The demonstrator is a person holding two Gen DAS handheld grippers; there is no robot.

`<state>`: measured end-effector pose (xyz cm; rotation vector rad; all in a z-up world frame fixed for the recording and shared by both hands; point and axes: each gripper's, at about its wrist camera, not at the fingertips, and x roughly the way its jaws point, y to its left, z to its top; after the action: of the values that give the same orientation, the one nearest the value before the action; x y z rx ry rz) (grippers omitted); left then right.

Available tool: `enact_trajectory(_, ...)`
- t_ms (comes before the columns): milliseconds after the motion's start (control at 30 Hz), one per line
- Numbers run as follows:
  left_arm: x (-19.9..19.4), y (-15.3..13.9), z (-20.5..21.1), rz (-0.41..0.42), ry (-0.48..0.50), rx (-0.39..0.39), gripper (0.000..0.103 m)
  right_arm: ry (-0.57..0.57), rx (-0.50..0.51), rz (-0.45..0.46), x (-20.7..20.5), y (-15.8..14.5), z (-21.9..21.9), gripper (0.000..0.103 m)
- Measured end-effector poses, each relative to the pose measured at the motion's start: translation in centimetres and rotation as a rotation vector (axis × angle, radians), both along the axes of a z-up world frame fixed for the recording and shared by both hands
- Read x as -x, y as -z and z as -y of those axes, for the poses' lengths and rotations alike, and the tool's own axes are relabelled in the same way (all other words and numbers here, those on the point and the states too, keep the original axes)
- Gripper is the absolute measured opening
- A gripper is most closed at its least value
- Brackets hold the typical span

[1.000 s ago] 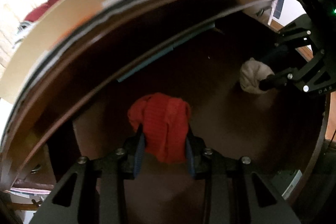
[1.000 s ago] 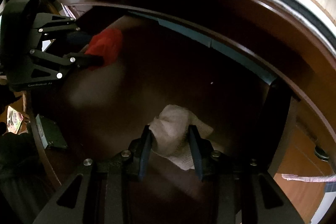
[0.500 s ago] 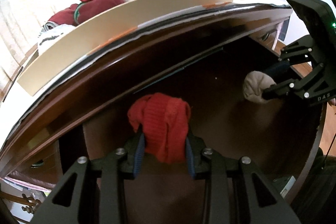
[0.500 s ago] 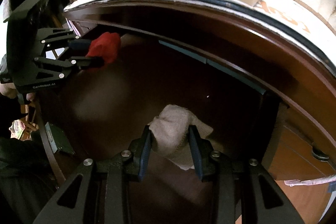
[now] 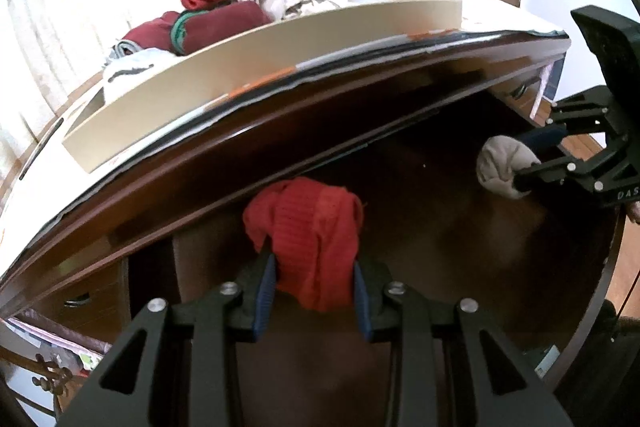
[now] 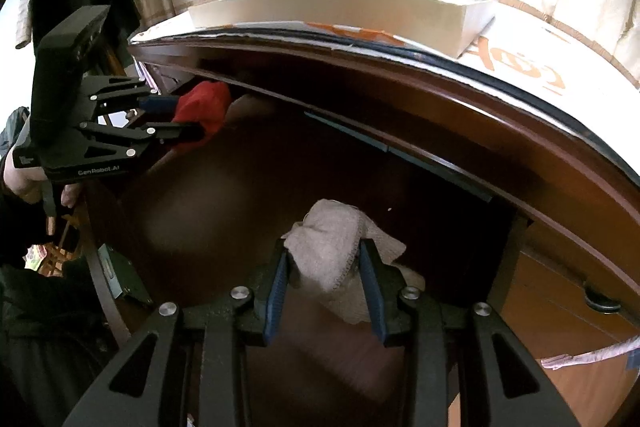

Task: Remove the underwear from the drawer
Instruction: 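Lift bright red and beige underwear up out of the drawer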

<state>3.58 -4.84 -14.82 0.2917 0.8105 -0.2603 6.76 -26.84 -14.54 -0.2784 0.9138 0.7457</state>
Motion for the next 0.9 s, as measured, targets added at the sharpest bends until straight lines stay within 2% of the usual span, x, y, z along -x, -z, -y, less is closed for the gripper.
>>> enact_trajectory(567, 1.0, -0.7, 0.1, 0.090, -0.070, 0.051, 0.032, 0.017, -0.053, 0.090, 2.0, -1.5, 2.1, 0.038)
enact_trajectory(900, 1.7, -1.1, -0.2, 0.143, -0.098, 0.086, 0.032, 0.018, -0.104, 0.194, 3.7, -2.8, 3.2, 0.038)
